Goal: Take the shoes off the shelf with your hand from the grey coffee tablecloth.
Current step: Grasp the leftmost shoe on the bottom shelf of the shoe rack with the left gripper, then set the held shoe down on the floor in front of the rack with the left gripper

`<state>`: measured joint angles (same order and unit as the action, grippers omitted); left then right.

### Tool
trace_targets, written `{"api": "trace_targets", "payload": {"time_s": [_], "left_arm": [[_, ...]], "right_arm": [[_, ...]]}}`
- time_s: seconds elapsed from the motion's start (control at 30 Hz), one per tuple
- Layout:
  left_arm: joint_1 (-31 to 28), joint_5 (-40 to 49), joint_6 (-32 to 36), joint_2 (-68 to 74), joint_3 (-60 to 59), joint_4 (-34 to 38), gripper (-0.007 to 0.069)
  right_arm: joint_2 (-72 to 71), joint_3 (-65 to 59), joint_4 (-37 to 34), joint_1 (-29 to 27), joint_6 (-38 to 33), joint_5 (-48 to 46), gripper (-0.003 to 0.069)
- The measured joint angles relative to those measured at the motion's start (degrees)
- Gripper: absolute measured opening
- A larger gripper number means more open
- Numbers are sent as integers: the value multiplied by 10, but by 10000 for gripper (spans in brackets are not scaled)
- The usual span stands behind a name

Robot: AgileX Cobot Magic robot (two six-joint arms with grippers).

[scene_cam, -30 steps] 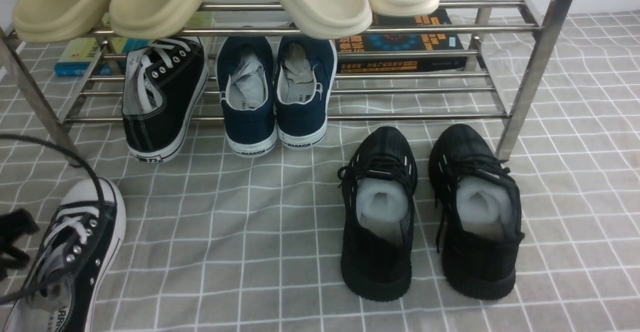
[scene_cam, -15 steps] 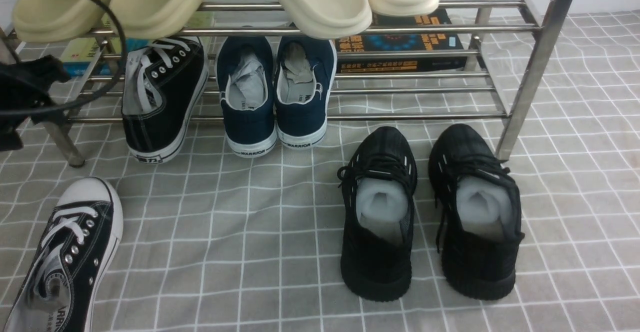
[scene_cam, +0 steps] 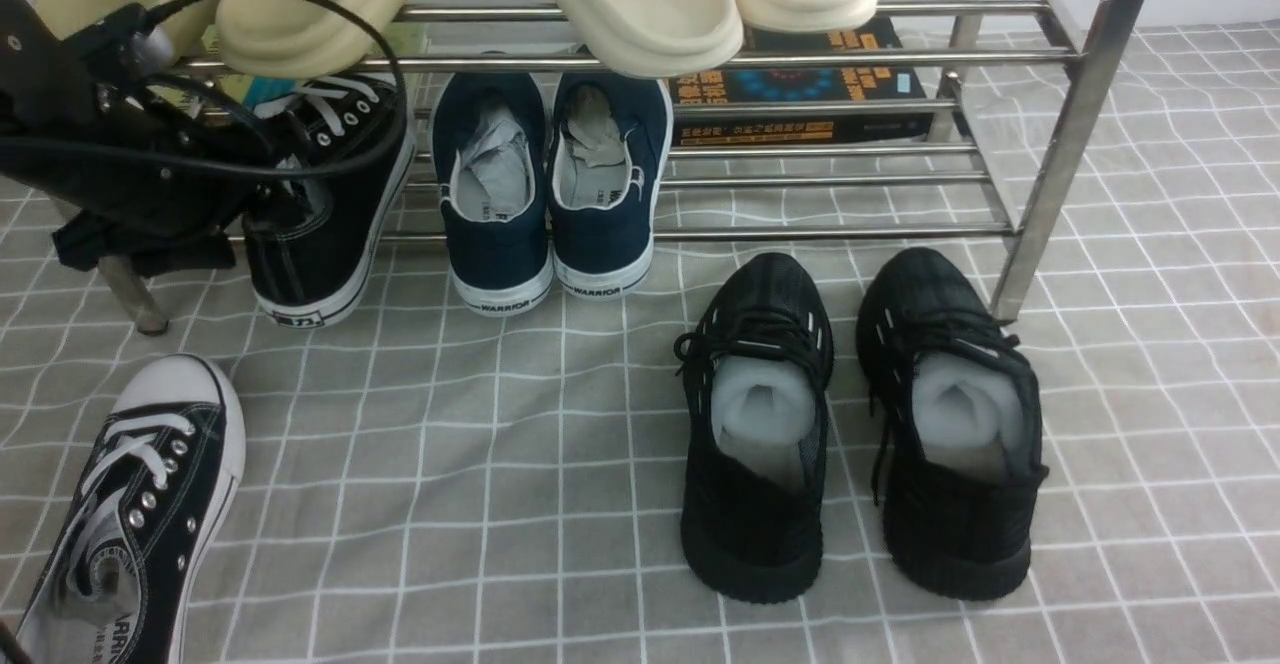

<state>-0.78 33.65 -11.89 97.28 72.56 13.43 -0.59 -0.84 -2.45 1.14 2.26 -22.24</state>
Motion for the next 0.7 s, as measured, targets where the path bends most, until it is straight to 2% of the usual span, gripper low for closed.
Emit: {"api": "trace_targets", "payload": {"time_s": [0.13,0.27,0.3,0.37,0.43,0.7], "left_arm": [[-1,-4,0,21,2,0,407],[-1,4,2,39,2,-2,153],[-1,5,2,39,2,-2,139],[-1,14,2,38,2,-4,45],[-1,38,-3,29,1,-3,21],[-1,180,-37,-63,-5,-52,20]], "right_arm": [[0,0,0,0,0,0,239],[0,0,0,0,0,0,239],[0,0,0,0,0,0,239],[0,0,0,0,0,0,239],[0,0,0,0,0,0,239],[0,0,0,0,0,0,239]]}}
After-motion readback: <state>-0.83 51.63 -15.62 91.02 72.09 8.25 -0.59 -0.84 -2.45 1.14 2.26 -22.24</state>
